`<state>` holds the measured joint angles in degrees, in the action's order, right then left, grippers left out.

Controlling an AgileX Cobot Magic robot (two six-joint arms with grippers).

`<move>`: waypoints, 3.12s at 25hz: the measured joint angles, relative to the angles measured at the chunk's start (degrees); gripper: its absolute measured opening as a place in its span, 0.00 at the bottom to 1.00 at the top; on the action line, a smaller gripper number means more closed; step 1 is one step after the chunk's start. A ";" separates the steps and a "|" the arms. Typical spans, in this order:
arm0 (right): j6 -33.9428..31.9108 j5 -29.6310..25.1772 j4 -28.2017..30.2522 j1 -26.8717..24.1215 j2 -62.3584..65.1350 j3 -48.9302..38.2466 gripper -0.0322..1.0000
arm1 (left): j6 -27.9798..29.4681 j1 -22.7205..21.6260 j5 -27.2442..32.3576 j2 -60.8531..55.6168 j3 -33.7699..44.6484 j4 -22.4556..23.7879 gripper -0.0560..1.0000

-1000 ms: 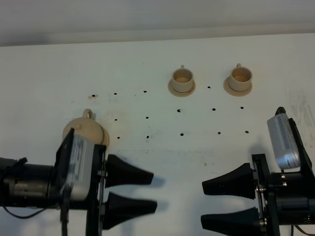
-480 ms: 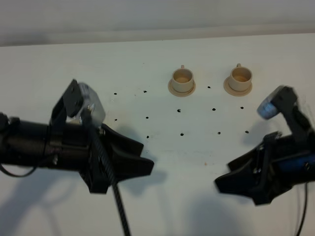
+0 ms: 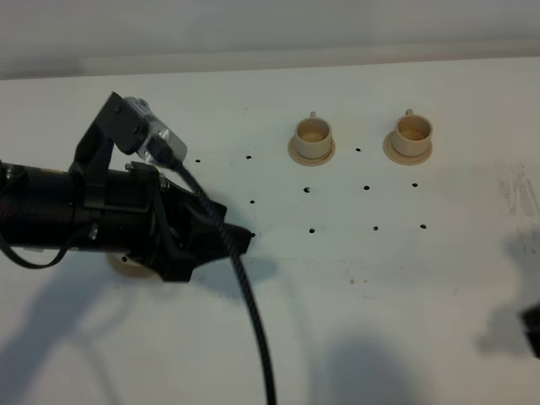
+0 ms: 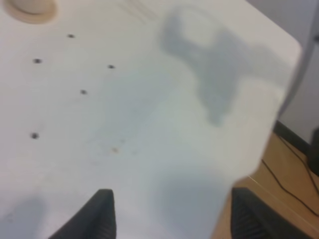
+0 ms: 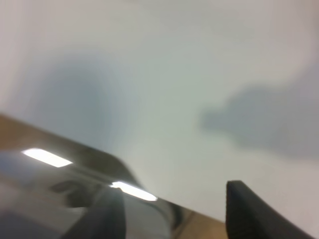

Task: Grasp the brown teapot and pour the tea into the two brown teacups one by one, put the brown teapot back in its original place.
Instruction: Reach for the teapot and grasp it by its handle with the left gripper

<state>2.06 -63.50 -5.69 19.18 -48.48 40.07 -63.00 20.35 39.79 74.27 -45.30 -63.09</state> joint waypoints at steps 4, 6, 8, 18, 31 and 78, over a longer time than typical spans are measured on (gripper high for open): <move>-3.55 -1.24 3.57 0.00 10.38 -6.98 0.46 | 2.91 0.00 -2.25 0.00 -1.82 1.84 0.51; -3.63 -1.37 3.61 0.00 15.48 -9.32 0.46 | 4.38 0.00 -2.37 0.00 -3.45 3.22 0.51; -3.44 -0.59 3.26 0.00 21.11 -9.65 0.46 | 5.50 0.00 -2.37 0.00 -5.27 4.26 0.51; -0.98 -0.25 3.39 0.00 36.68 -10.28 0.46 | 7.23 0.00 -2.31 0.00 -13.50 6.23 0.51; -1.37 -0.25 0.42 -1.77 36.89 -10.28 0.45 | 27.67 0.00 2.46 8.59 -30.66 28.26 0.51; -0.36 -0.25 4.11 -15.64 48.72 -10.28 0.45 | 65.34 9.09 28.52 47.43 -62.94 70.83 0.51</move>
<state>1.70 -63.75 -1.58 3.54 0.24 29.78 2.35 29.44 68.31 121.70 -108.24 7.74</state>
